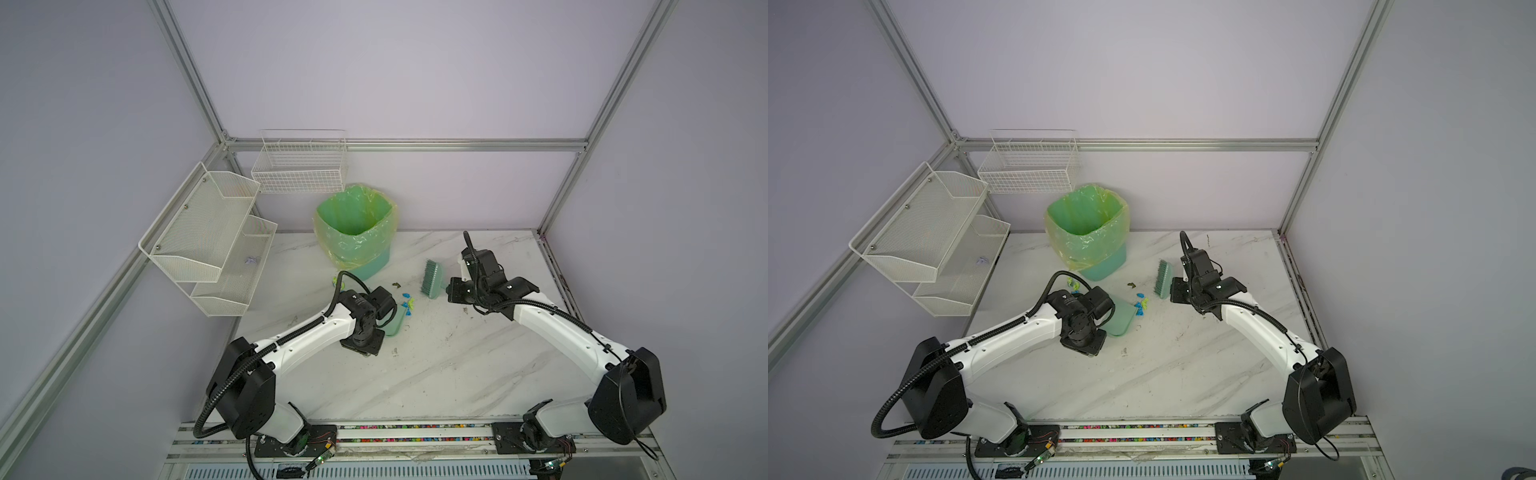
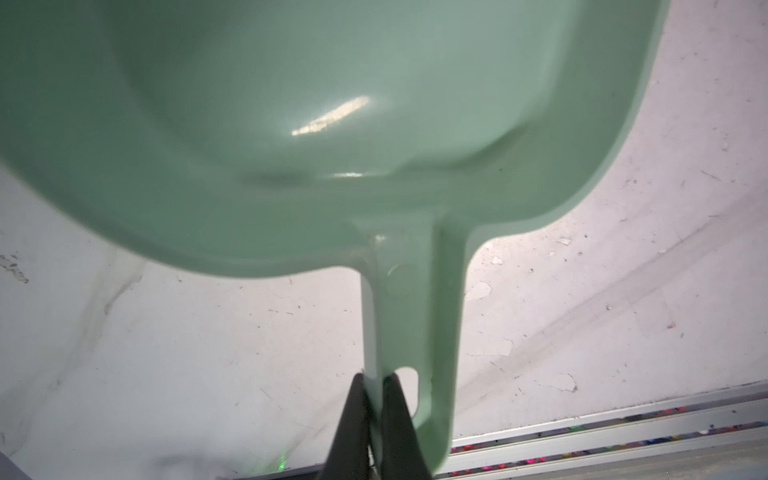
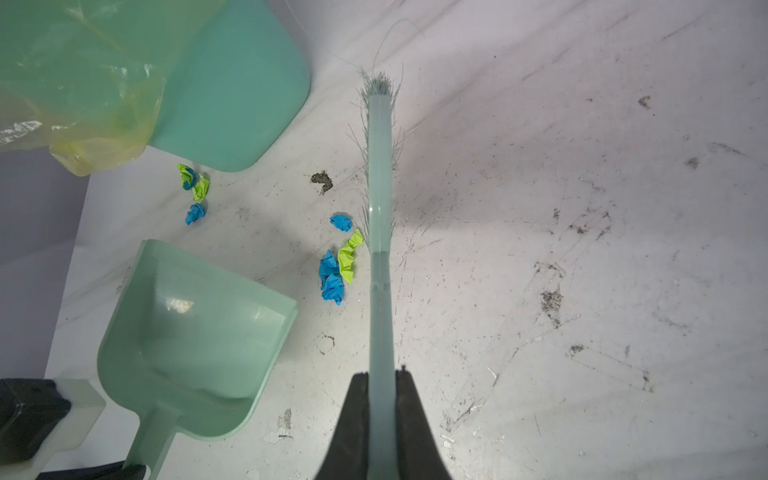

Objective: Sweep away the paper scraps from the table
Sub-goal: 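Set the dustpan beside the scraps with the left while the right lowers the brush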

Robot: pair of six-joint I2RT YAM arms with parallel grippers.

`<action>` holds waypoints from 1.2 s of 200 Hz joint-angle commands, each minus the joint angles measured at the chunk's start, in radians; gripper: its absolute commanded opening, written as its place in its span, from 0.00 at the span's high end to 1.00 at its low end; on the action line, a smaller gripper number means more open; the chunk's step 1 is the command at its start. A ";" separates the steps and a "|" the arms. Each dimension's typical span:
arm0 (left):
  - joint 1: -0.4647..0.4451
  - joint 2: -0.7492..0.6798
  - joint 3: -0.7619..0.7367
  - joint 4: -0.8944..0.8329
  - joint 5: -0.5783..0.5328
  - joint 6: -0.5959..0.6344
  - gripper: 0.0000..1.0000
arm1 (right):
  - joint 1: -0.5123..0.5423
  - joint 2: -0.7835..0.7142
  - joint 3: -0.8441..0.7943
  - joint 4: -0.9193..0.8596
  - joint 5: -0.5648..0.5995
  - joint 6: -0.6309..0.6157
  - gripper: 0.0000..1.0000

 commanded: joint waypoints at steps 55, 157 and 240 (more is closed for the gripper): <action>-0.033 -0.011 -0.086 -0.016 0.143 -0.048 1.00 | -0.002 0.064 0.061 -0.038 0.041 -0.088 1.00; -0.026 0.091 -0.050 -0.004 0.218 0.028 1.00 | -0.002 0.121 0.098 -0.006 0.041 -0.175 1.00; 0.067 0.177 0.023 0.015 0.253 0.095 1.00 | 0.002 0.178 0.099 0.009 -0.072 -0.289 1.00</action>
